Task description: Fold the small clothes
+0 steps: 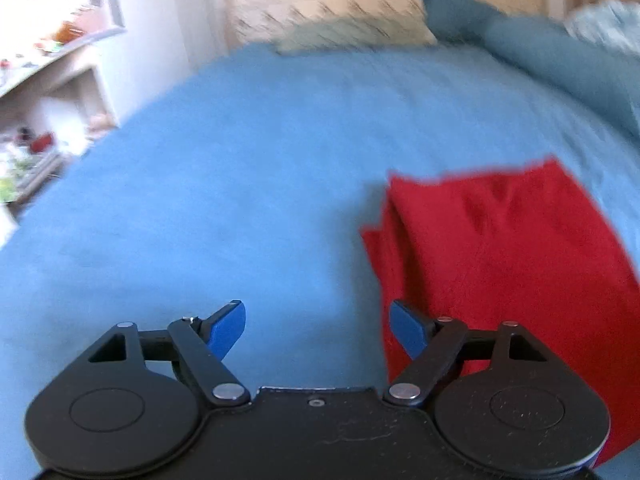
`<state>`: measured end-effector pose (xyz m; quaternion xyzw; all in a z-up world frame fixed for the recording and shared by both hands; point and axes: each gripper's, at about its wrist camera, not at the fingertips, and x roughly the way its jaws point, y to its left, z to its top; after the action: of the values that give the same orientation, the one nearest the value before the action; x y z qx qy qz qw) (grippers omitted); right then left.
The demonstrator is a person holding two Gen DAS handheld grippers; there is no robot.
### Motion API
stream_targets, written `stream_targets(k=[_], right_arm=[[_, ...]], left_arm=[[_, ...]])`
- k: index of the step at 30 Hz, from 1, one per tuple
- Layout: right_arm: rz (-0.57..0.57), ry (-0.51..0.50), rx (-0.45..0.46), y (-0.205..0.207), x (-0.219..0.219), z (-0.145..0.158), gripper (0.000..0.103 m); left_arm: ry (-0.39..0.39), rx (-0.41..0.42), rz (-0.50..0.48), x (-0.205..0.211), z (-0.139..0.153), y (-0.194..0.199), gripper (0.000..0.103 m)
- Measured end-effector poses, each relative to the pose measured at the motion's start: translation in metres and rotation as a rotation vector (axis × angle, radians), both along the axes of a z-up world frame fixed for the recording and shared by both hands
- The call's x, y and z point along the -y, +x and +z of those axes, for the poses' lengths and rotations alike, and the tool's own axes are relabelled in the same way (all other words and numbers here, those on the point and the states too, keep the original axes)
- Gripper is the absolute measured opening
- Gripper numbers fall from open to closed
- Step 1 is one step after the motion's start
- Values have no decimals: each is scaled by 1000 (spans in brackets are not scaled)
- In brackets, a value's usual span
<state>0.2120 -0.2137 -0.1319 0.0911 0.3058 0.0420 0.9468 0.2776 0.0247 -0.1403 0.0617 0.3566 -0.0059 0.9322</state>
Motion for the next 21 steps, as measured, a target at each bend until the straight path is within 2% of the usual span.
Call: stream_targets(k=[2, 4, 5, 6, 9, 11, 13, 16, 21], right_arm=[[-13, -19, 28, -18, -7, 30, 90], [-22, -19, 47, -41, -12, 64, 93], [-24, -15, 55, -52, -14, 79, 95], [-29, -18, 63, -65, -17, 96, 101], [-48, -66, 82, -99, -29, 135, 103], [-61, -100, 82, -121, -38, 153, 103], [-78, -128, 58, -141, -47, 165, 103], [-101, -111, 18, -170, -54, 176, 103], [-144, -136, -34, -204, -63, 172, 103]], left_arm=[[-40, 24, 13, -5, 34, -21, 84], [-30, 56, 13, -5, 72, -47, 86], [-16, 78, 12, -4, 89, -60, 93], [-6, 100, 8, -2, 105, -72, 102], [-47, 177, -17, -3, 156, -118, 103], [-77, 192, -29, -3, 177, -139, 103], [-64, 182, -24, 1, 190, -160, 103], [-34, 138, -33, 7, 193, -188, 103], [-19, 63, -50, 14, 169, -214, 103]])
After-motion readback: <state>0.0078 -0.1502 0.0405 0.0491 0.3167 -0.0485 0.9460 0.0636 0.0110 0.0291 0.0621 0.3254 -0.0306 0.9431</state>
